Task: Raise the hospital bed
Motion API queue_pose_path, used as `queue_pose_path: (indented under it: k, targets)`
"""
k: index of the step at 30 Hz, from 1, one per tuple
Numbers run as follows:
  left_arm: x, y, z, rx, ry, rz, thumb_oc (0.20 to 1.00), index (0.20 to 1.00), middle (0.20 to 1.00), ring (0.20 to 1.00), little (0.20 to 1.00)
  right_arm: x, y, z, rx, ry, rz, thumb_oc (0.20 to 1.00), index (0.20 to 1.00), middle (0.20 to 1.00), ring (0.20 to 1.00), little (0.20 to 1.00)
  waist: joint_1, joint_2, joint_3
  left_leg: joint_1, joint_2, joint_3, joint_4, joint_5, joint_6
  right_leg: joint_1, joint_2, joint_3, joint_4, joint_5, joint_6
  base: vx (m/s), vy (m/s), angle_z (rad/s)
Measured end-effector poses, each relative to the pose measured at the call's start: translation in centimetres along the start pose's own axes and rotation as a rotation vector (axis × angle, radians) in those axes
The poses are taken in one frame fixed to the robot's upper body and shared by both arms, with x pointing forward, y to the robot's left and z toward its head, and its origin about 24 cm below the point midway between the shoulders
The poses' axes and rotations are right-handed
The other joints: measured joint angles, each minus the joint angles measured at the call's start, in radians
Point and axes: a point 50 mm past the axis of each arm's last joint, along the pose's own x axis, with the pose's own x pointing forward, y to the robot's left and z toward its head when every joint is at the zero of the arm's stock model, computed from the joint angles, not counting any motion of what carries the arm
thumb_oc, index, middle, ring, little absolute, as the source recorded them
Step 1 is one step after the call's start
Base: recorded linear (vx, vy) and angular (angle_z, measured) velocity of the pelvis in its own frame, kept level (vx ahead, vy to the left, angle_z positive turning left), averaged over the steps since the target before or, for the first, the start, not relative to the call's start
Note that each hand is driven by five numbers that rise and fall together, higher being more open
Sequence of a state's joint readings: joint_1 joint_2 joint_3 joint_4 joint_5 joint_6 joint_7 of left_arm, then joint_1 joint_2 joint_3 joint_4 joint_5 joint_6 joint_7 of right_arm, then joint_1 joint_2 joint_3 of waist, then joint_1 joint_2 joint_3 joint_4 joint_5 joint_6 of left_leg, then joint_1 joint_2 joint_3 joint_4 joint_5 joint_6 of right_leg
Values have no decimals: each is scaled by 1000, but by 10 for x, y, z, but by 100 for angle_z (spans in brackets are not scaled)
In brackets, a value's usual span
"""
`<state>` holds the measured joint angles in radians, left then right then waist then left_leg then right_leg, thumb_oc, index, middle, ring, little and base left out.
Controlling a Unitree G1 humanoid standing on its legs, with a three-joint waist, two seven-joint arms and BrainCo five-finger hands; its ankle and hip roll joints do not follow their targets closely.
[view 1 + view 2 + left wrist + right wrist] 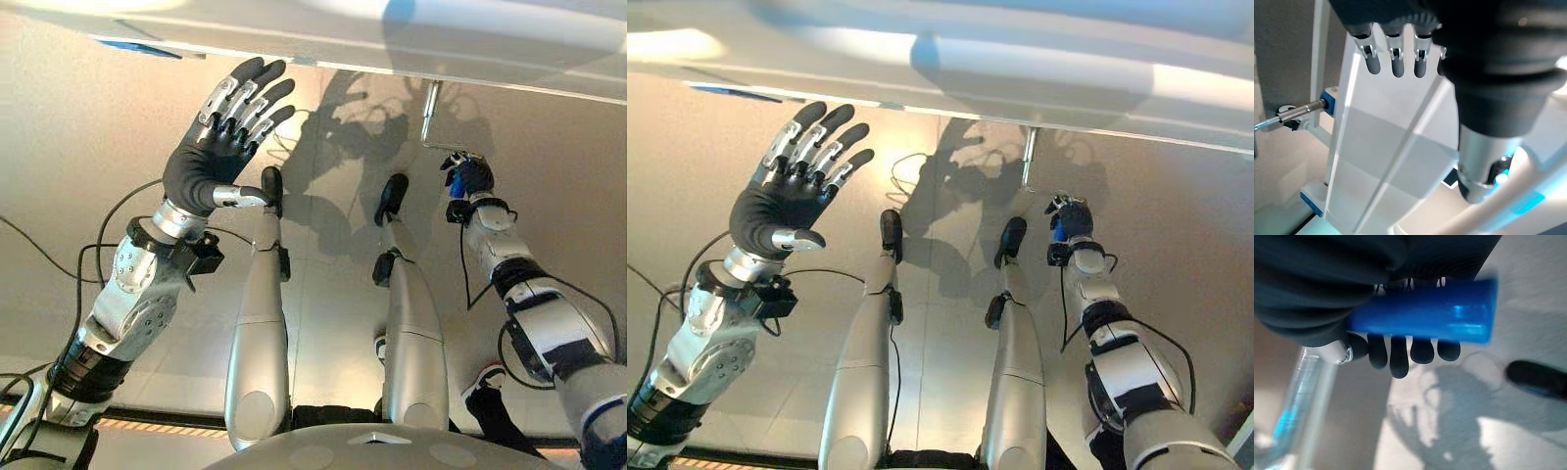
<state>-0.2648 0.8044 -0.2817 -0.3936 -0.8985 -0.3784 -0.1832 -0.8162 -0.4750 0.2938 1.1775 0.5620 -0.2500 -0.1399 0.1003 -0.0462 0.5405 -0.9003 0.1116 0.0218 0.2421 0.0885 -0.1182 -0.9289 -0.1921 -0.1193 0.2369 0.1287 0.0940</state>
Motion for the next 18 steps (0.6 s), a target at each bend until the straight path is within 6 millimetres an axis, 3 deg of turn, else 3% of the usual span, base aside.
queue_pose_path:
  k: [4,5,6,10,14,16,18]
  targets:
    - [-1,4,-3,4,15,16,1000,1000,1000,1000,1000,1,-5,-5,-3,58,-33,200,200,200,200,200,23,2,0,1,-9,-3,0,3,4,6,-7,-4,0,0,3,0,16,7]
    - [-2,5,-4,5,21,22,1000,1000,1000,1000,1000,1,-5,-5,-4,59,-35,351,351,351,351,351,26,2,1,1,-9,-3,0,3,4,7,-7,-6,0,0,3,-2,9,4]
    - [-4,8,-7,7,34,36,1000,1000,1000,1000,1000,1,-6,-5,-5,64,-36,1000,1000,1000,1000,1000,25,4,0,1,-9,-4,0,4,4,9,-7,-7,0,0,3,0,0,0]
    - [-7,14,-13,44,65,64,1000,1000,1000,1000,1000,0,-7,-10,-14,82,-41,1000,1000,1000,1000,1000,25,8,1,6,-8,-5,0,5,4,14,-6,-8,1,0,3,0,0,0]
    - [-20,30,-28,179,176,130,1000,1000,1000,1000,1000,-12,-11,-36,-32,142,-20,1000,1000,1000,1000,1000,24,14,1,73,-8,-5,-18,4,3,77,-7,-12,-9,-3,3,0,0,0]
    - [-25,39,-33,442,289,84,1000,1000,1000,1000,1000,-19,-16,-51,-50,188,-29,1000,1000,1000,1000,1000,23,17,0,123,-5,-3,-28,4,1,129,-3,-18,-21,-4,3,0,0,0]
    - [-36,49,-45,541,356,122,1000,1000,1000,1000,1000,-28,-16,-69,-73,234,-21,1000,1000,1000,1000,1000,13,22,-3,186,-6,-1,-42,2,0,191,-5,-20,-37,-4,5,-8,15,0]
